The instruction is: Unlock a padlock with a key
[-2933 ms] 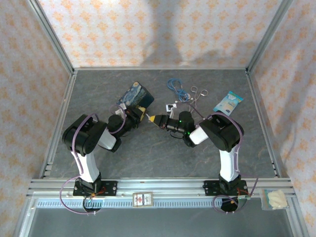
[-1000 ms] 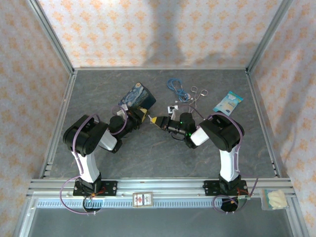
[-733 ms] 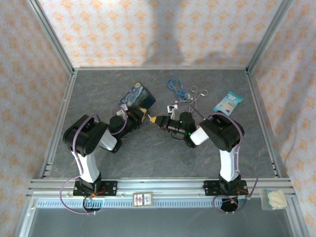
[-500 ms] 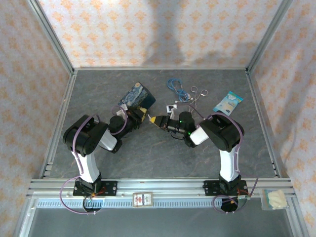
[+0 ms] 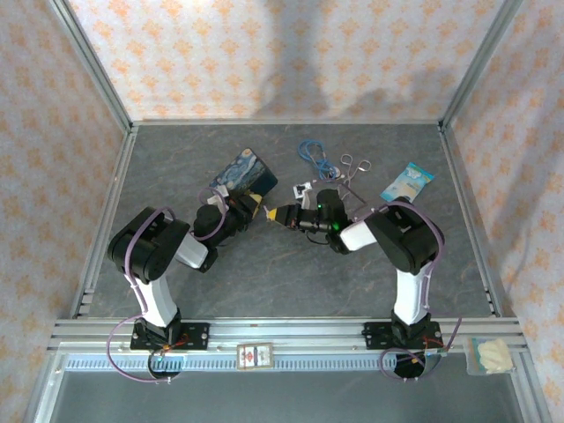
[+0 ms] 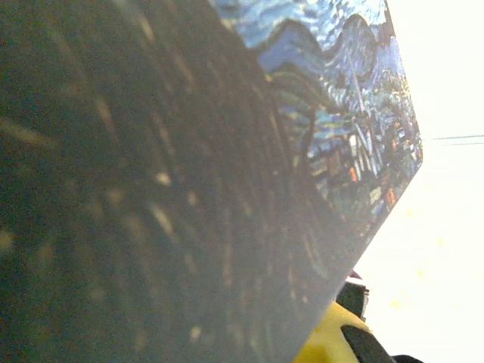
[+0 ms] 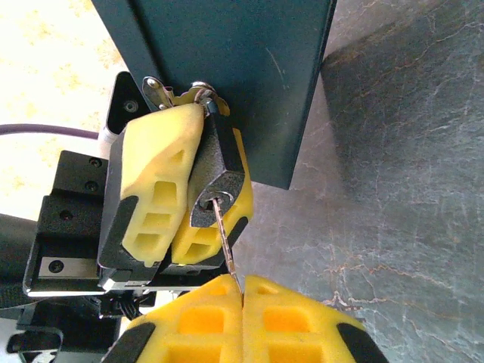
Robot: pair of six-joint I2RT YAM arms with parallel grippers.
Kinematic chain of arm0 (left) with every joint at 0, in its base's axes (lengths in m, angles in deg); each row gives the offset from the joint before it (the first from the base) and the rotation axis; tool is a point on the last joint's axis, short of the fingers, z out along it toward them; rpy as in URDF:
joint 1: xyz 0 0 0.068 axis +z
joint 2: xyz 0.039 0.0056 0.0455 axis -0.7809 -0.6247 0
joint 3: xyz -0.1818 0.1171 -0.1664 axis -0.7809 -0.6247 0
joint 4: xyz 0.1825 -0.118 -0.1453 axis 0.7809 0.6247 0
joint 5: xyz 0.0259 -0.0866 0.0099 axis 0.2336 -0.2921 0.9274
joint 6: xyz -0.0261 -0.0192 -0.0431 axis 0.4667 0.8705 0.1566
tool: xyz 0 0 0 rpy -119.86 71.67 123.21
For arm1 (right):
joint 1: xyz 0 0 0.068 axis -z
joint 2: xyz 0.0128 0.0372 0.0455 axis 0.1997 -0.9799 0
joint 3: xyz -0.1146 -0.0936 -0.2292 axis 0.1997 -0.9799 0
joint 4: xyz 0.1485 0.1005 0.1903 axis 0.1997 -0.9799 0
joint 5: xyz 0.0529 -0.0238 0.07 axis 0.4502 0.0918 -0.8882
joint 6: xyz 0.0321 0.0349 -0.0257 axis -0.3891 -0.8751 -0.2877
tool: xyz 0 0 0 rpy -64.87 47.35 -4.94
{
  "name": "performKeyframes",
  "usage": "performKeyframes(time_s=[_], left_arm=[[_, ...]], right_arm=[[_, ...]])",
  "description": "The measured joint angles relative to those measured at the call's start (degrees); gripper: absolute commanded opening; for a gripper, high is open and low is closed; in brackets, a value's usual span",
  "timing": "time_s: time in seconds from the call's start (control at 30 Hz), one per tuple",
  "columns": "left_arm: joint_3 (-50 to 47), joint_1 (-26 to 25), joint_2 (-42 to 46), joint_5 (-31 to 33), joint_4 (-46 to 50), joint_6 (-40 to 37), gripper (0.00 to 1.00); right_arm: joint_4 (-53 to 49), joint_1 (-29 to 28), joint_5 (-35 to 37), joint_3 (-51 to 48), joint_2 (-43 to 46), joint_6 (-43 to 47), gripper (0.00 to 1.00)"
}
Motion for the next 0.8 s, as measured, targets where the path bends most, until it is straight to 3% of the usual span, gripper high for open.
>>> performKeyframes(time_s=[0.8], left_arm=[[0.3, 0.9, 0.7, -2.4, 0.9, -0.6, 0.00]], right_arm=[[0.4, 1.1, -2.1, -0.3, 0.7, -2.4, 0.00]])
